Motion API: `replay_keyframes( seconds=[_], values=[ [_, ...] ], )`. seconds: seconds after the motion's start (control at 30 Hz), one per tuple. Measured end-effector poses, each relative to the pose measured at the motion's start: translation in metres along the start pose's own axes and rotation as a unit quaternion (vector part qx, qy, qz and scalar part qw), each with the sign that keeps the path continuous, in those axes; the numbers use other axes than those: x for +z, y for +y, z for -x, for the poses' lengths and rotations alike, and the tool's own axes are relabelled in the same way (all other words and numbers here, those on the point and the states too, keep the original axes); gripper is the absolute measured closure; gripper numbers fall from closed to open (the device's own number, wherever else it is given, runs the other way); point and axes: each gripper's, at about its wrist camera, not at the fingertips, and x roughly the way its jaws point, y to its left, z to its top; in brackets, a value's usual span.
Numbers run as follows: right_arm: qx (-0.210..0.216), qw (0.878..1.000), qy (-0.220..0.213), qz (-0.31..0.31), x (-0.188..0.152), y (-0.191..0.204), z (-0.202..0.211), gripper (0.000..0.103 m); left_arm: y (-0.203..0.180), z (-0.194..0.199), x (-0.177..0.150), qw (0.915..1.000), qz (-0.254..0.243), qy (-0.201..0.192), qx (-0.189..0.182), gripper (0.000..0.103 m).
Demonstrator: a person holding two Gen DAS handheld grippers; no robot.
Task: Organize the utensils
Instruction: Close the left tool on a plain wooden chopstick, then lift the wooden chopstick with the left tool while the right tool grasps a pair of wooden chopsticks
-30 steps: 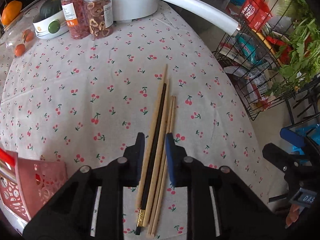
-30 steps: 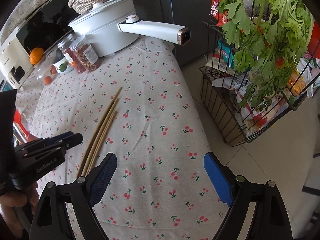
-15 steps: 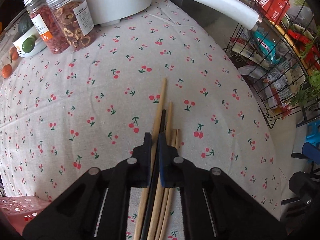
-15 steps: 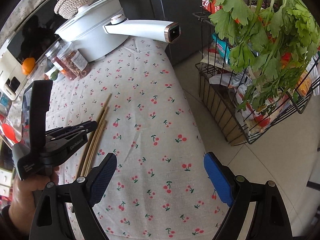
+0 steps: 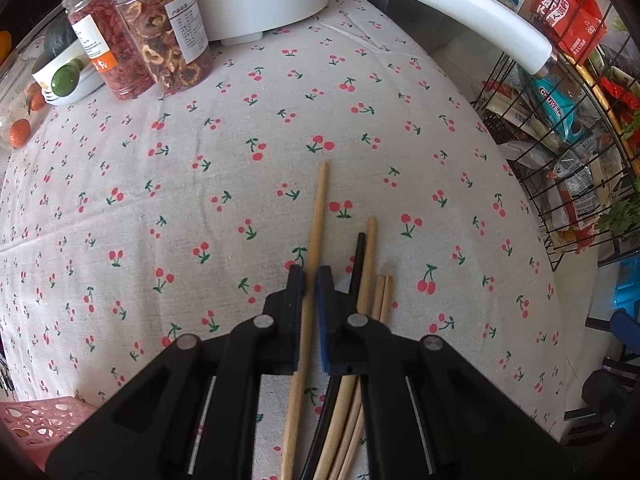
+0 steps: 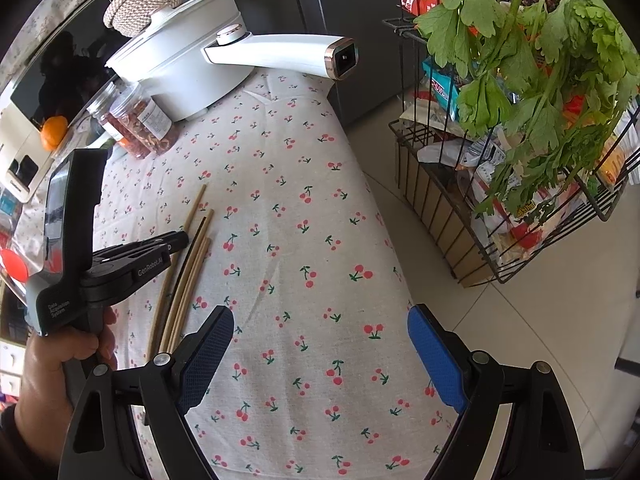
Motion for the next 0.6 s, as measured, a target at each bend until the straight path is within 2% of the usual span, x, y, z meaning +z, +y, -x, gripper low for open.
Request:
replay_keyframes(
  seconds=[0.13,0.23,0.37,0.6],
  values=[
    [0.002,1.000,0.006,0.005,0.000,0.004,-0.004,0.013,0.000,-0.002,0.006,1.0000,-0.004,-0.005,0.005,0.095],
    [-0.003,1.000,0.008,0.007,0.001,0.008,-0.007,0.013,0.003,0.001,0.004,0.9999,-0.006,0.008,0.008,0.095],
    [-0.005,1.000,0.014,0.007,0.003,0.012,-0.011,0.013,0.003,0.023,-0.021,0.9994,-0.033,-0.003,0.011,0.096],
    [-0.022,0.999,0.025,0.025,0.000,0.028,-0.021,0.013,0.014,0.092,-0.075,0.9968,-0.064,-0.042,-0.023,0.096]
  ],
)
